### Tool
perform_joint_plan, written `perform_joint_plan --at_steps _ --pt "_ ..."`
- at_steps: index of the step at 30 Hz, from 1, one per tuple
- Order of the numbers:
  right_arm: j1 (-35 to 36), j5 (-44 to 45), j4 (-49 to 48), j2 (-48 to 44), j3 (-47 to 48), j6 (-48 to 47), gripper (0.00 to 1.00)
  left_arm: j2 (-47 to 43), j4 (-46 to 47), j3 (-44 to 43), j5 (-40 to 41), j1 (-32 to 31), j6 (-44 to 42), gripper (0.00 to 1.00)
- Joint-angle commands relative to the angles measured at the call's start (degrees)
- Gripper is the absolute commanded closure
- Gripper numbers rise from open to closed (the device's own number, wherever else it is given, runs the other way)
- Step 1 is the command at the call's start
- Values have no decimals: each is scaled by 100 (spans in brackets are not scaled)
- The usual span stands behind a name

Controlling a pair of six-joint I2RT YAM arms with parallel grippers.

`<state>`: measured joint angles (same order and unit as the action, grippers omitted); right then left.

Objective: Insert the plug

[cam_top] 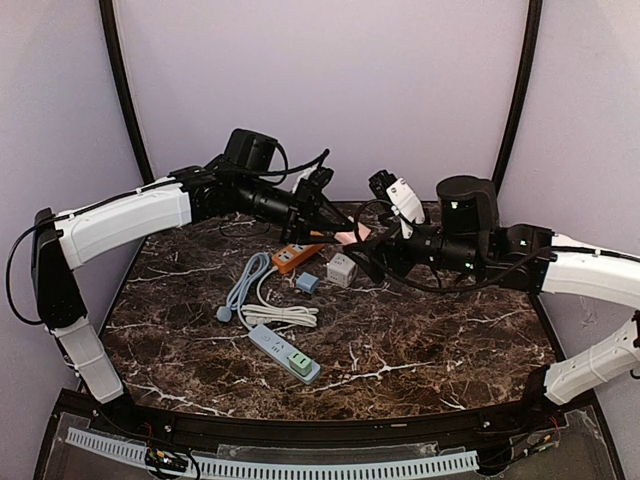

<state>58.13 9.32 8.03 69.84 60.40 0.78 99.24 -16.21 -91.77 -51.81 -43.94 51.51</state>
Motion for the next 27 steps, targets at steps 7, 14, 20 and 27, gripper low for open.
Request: perform_joint_plan --at_steps 7,14,20,27 --pt "-1082 -1410 786 -267 546 1809 1 -610 680 401 132 478 -125 99" --pt "-2158 -3380 1032 248 1299 3170 1 -658 1305 426 407 692 -60 99" --pt "-2576 -4307 925 553 1647 4174 1 -709 2233 657 817 700 236 99" --pt "-2676 -5290 12 819 1654 5078 7 -530 2783 723 957 696 702 99"
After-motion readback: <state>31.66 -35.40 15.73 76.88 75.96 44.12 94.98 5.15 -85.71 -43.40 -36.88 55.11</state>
